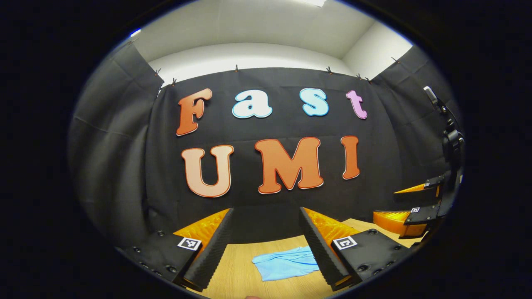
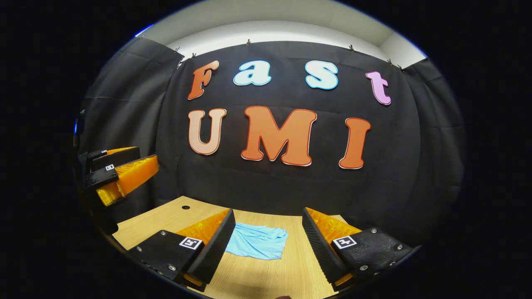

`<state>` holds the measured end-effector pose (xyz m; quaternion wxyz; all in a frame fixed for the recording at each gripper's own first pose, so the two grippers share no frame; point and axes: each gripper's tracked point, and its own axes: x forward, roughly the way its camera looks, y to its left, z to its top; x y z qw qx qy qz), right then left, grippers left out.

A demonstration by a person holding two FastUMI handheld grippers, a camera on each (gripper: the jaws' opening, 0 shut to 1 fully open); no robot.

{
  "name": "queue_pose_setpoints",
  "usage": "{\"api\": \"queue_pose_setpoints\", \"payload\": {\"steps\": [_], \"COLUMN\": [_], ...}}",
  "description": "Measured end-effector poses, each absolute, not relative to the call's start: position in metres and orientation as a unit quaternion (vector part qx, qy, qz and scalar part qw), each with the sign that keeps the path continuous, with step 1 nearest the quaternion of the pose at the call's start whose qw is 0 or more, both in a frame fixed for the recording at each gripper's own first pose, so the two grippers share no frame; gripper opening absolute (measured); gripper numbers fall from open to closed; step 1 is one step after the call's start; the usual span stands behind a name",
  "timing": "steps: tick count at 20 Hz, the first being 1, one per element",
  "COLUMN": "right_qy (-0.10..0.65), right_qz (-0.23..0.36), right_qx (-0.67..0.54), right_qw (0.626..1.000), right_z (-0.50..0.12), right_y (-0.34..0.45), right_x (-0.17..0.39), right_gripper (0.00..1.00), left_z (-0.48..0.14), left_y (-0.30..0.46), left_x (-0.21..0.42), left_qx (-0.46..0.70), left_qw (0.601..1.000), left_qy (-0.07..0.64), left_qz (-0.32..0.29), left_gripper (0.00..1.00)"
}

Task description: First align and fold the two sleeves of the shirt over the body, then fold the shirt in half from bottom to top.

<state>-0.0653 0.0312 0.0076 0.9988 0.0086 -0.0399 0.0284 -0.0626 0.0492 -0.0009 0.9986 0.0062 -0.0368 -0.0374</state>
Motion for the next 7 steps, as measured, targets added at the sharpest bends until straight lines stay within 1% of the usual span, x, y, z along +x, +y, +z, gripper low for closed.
{"api": "queue_pose_setpoints", "payload": {"steps": [4,7], "right_qy": [-0.042,-0.044], "right_qz": [0.025,0.025], "right_qx": [0.01,0.011], "right_qw": [0.999,0.999], "right_z": [0.014,0.018], "right_y": [0.042,0.056], "right_x": [-0.067,-0.056], "right_gripper": [0.98,0.98], "left_z": [0.001,-0.004], "left_y": [0.063,0.076], "left_x": [-0.059,-0.056], "left_qx": [0.005,0.002], "left_qw": [0.998,0.999], "left_qy": [-0.044,-0.039], "left_qz": [-0.044,-0.037], "left_gripper": [1.0,0.99]}}
